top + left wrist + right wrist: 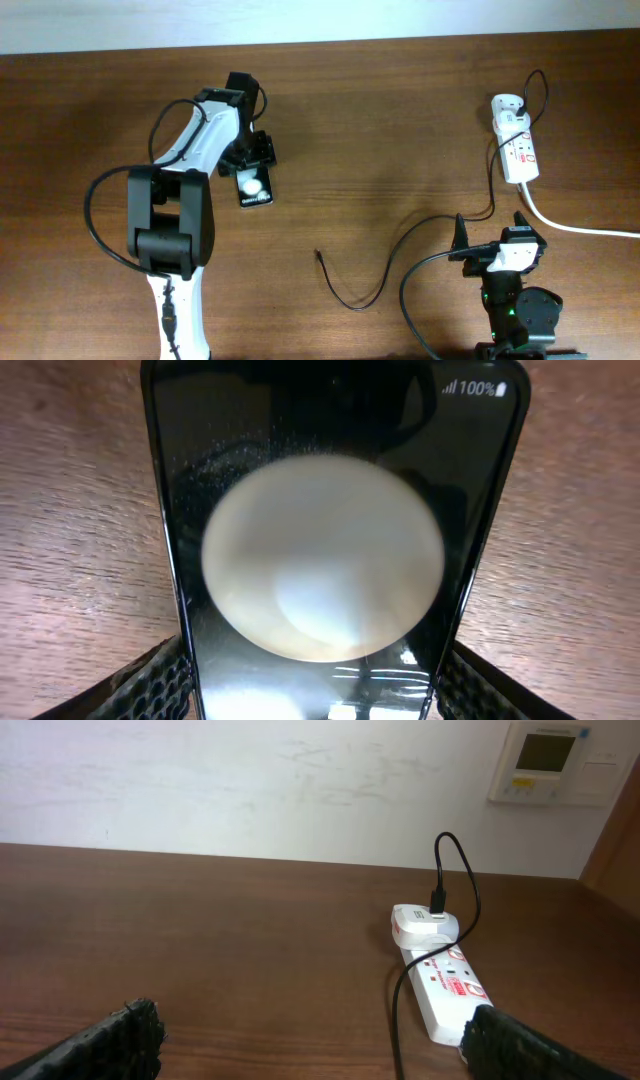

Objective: Plug charger to phone and switch on socket
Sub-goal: 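Close the left gripper on the phone's sides and grip it, then lift the phone with the left gripper and turn it upright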

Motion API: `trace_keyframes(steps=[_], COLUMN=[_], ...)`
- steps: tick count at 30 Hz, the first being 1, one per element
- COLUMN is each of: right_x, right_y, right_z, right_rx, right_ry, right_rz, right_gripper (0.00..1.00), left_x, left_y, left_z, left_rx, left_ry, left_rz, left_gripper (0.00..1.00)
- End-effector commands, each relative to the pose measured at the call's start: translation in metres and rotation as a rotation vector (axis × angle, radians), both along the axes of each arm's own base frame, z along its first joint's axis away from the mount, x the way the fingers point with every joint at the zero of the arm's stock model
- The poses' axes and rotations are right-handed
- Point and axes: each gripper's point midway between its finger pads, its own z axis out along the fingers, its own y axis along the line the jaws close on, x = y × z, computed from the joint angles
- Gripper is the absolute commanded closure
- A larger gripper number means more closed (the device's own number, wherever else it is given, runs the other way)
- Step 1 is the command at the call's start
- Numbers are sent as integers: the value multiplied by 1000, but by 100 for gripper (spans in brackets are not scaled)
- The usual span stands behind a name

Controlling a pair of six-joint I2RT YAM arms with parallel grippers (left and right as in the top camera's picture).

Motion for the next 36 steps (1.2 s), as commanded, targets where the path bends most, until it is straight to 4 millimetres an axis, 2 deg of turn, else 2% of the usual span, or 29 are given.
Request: trace_keyframes(steps=[1,7,10,14,17,20,22,29,36], right_x=[0,0,0,0,0,0,0,0,0], right_y=[5,5,5,5,5,5,5,5,5], right_z=[-2,-2,-2,-2,-2,-2,-2,-2,-2], right_rx=[-5,-5,-5,-5,-5,-5,-5,-5,-5], right_ry=[1,1,1,1,1,1,1,1,1], right_rz=[25,25,25,25,25,25,25,25,25], right_gripper=[1,1,1,1,1,1,1,1,2], left_x=[14,15,14,15,13,13,11,11,7], left_y=[-3,-9,-36,-74,-110,-131,-134,-128,-129], left_z=[17,32,39,60,87,118,138,179,201], left_rx=[-18,-52,-208,-440,-714,-952,-1086,-1336,-1436], left_ry=[-34,-26,-19,-16,-7,5,45,191,410], left_rz=[5,3,-42,-78,-107,-112,-77,77,253], left_gripper=[100,100,100,100,100,100,100,100,100])
